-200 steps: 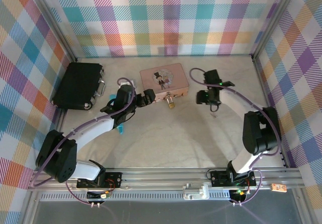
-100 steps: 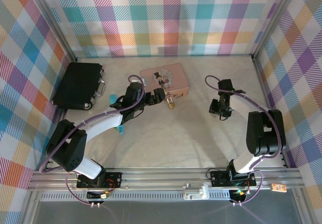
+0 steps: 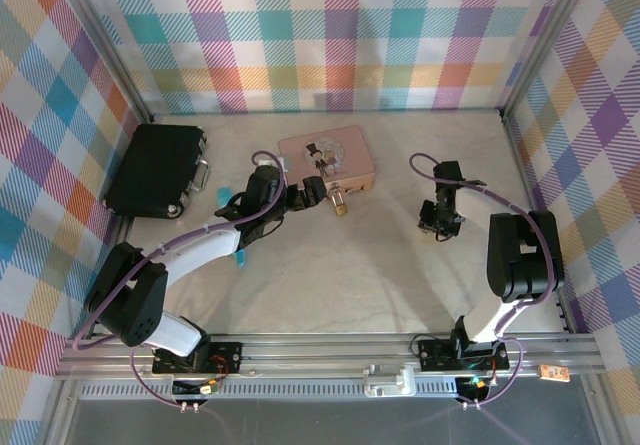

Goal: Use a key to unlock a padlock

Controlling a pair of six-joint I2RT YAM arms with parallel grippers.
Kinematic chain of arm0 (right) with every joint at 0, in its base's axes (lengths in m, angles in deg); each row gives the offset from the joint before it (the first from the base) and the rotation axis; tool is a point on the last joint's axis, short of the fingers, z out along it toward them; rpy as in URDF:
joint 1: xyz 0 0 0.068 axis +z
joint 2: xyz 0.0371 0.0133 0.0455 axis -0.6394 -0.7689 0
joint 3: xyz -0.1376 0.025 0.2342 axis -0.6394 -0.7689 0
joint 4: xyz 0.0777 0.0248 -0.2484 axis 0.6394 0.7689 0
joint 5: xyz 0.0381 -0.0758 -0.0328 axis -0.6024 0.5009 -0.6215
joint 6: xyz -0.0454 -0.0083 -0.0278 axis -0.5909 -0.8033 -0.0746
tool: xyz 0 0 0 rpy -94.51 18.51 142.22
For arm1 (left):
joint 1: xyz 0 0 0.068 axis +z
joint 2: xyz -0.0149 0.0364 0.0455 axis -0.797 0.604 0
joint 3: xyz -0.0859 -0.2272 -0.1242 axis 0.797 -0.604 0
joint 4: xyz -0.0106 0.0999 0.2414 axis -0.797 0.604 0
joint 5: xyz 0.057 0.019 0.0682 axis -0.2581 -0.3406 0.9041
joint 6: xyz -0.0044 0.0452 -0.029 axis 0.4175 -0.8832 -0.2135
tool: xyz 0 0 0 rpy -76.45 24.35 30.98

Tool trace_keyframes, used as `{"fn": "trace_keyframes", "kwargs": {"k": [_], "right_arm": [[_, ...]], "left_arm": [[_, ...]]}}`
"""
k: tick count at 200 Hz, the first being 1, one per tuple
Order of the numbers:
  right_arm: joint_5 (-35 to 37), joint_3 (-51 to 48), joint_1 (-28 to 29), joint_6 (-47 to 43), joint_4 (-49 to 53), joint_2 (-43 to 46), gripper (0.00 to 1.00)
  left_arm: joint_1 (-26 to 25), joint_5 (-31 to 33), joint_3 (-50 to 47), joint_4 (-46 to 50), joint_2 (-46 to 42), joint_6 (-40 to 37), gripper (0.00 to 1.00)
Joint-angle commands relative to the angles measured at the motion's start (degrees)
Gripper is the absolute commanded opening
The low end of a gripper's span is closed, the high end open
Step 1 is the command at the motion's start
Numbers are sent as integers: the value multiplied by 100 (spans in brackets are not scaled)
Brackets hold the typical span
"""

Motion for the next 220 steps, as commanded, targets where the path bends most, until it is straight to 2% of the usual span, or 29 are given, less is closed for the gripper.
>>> {"fn": "trace_keyframes", "kwargs": {"k": [1, 25, 79, 123, 157, 175, 191, 220], "right_arm": [[-133, -232, -33, 177, 127, 196, 31], [-327, -392, -33, 269, 47, 311, 31], [-258, -388, -33, 337, -163, 120, 28], [-208, -108, -33, 85, -98, 6, 19], [-192, 121, -33, -254, 64, 6, 0], [-256, 178, -33, -516, 97, 151, 0], [-451, 251, -33, -803, 138, 360, 0], [-1589, 286, -37, -968, -34, 819, 0]], "left_arm": [[-54, 99, -58, -66, -244, 14, 100], [-54, 115, -102, -91, -265, 16, 100], [-54, 184, -192, -34, -362, 16, 100], [-54, 370, -244, 100, -538, -57, 100], [-51, 336, -227, 105, -527, -64, 100], [-54, 261, -238, 54, -520, 36, 100], [-54, 96, -237, -42, -510, 262, 100], [-63, -295, -334, -642, -479, 1028, 100]]}}
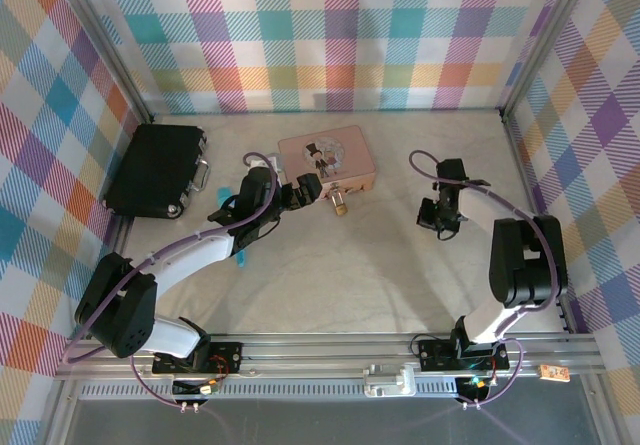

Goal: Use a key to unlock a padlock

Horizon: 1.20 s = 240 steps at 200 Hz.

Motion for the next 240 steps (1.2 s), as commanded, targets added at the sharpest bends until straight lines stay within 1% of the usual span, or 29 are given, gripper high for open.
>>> {"fn": "trace_keyframes", "kwargs": {"k": [1, 24, 37, 43, 61, 81, 103, 126, 150, 163, 172, 219, 240], "right_arm": [[-1061, 207, -9, -317, -63, 492, 0], [-2096, 109, 23, -53, -431, 783, 0], [-2496, 36, 136, 146, -698, 893, 0], [-2561, -4, 230, 253, -823, 965, 0], [-2575, -182, 631, 642, -1296, 1171, 0], [-2316, -438, 1102, 1151, -1934, 1415, 0], [-2008, -723, 1566, 1584, -2659, 1632, 0], [-1710, -642, 1895, 1647, -2712, 1679, 0], [-1870, -544, 2001, 1771, -2738, 1605, 0], [-1937, -539, 2033, 1829, -2788, 1580, 0], [-1983, -559, 2052, 1866, -2855, 1574, 0], [-2073, -499, 2116, 1981, -2992, 1496, 0], [-2121, -455, 2123, 1998, -2993, 1477, 0]], "left_arm": [[-67, -423, -162, -622, -80, 709, 100], [-178, -646, -311, -1510, 42, 1304, 97], [-287, -701, -337, -1935, 125, 1372, 94], [-343, -702, -333, -2044, 163, 1350, 93], [-547, -745, -201, -2190, 283, 1081, 90], [-705, -936, -66, -2281, 441, 788, 81], [-744, -1177, -65, -2581, 607, 615, 72], [-765, -1280, -32, -2547, 681, 268, 66], [-761, -1275, -5, -2441, 740, 5, 60], [-765, -1307, 20, -2431, 769, -57, 52], [-766, -1324, 39, -2414, 790, -102, 49], [-809, -1530, 248, -2405, 999, -156, 46], [-832, -1506, 286, -2391, 1077, -173, 43]]}}
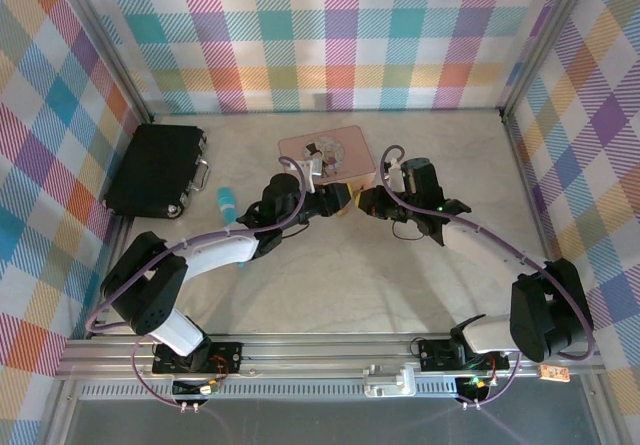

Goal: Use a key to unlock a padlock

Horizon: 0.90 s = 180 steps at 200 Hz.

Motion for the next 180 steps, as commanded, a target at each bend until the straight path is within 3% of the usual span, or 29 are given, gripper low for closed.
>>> {"fn": "trace_keyframes", "kwargs": {"k": [1, 50, 108, 123, 147, 170, 180], "right_arm": [[-179, 203, 54, 101, -198, -60, 0], [-222, 221, 83, 114, -194, -5, 0], [-358, 260, 92, 68, -188, -32, 0], [-393, 273, 96, 50, -192, -35, 0], [-398, 305, 92, -52, -147, 6, 0], [-279, 476, 92, -609, 203, 134, 46], [-212, 502, 79, -904, 309, 217, 56]], "left_arm": [[-86, -133, 190, -177, 124, -159, 43], [-82, -57, 278, -150, 253, -188, 26], [-86, -30, 358, -201, 288, -195, 13], [-88, -3, 366, -184, 299, -200, 0], [-83, -22, 362, -89, 259, -317, 0], [-37, -28, 276, 105, 14, -704, 0], [13, -157, 269, 248, -105, -960, 0]]}}
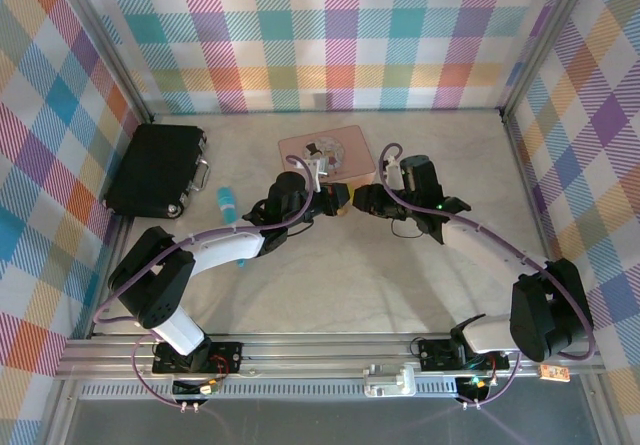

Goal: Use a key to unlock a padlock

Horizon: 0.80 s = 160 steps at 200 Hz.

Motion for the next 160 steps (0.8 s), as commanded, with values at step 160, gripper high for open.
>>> {"fn": "trace_keyframes", "kwargs": {"k": [160], "right_arm": [[-2459, -631, -543, -290, -2911, 193, 35]], "left_arm": [[810, -2596, 309, 105, -632, -551, 0]]}}
